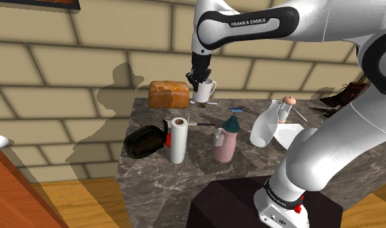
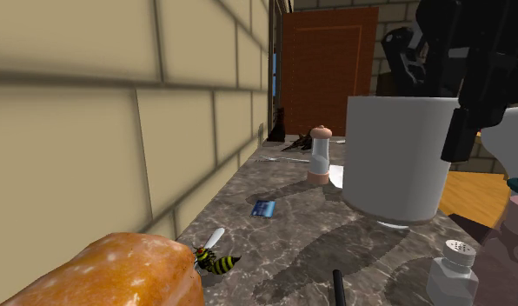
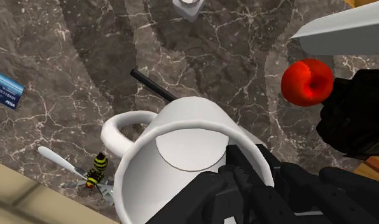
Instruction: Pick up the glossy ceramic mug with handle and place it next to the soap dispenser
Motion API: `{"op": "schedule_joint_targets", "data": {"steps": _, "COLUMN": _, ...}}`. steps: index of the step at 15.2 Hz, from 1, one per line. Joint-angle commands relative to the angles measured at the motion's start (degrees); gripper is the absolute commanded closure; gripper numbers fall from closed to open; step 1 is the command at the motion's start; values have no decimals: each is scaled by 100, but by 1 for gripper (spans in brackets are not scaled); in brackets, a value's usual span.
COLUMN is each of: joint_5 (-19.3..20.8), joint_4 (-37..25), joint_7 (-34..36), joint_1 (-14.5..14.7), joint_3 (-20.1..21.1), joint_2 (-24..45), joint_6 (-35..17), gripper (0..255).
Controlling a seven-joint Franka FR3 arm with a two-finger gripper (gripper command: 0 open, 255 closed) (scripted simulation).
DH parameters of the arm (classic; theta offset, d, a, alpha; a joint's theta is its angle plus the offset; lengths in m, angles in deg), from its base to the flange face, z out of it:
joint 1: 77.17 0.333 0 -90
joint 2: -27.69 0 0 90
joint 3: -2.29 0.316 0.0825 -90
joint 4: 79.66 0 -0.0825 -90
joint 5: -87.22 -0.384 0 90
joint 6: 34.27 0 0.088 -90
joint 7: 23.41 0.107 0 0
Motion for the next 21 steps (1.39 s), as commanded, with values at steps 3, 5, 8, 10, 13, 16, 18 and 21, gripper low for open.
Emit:
{"op": "schedule_joint_targets", "data": {"steps": 3, "joint_5": 7, "joint_4": 275, "joint_7": 17, "joint_1": -1, "joint_3": -2, "joint_2": 33, "joint_6": -312, "gripper": 255}}
{"op": "schedule_joint_targets", "data": {"steps": 5, "joint_5": 10, "joint_4": 408, "joint_7": 25, "joint_1": -2, "joint_3": -3, "joint_2": 55, "joint_6": -467, "gripper": 255}}
{"op": "schedule_joint_targets", "data": {"steps": 8, "joint_5": 16, "joint_4": 600, "joint_7": 38, "joint_1": -4, "joint_3": -5, "joint_2": 96, "joint_6": -701, "gripper": 255}}
{"op": "schedule_joint_targets", "data": {"steps": 10, "joint_5": 21, "joint_4": 722, "joint_7": 46, "joint_1": -5, "joint_3": -7, "joint_2": 130, "joint_6": -857, "gripper": 255}}
{"op": "schedule_joint_targets", "data": {"steps": 13, "joint_5": 28, "joint_4": 897, "joint_7": 59, "joint_1": -7, "joint_3": -9, "joint_2": 192, "joint_6": -1092, "gripper": 255}}
{"op": "schedule_joint_targets", "data": {"steps": 16, "joint_5": 36, "joint_4": 1061, "joint_7": 72, "joint_1": -9, "joint_3": -11, "joint_2": 265, "joint_6": -1329, "gripper": 255}}
{"op": "schedule_joint_targets", "data": {"steps": 18, "joint_5": 42, "joint_4": 1165, "joint_7": 82, "joint_1": -11, "joint_3": -12, "joint_2": 320, "joint_6": -1488, "gripper": 255}}
{"op": "schedule_joint_targets", "data": {"steps": 21, "joint_5": 51, "joint_4": 1312, "joint_7": 96, "joint_1": -14, "joint_3": -13, "joint_2": 413, "joint_6": -1728, "gripper": 255}}
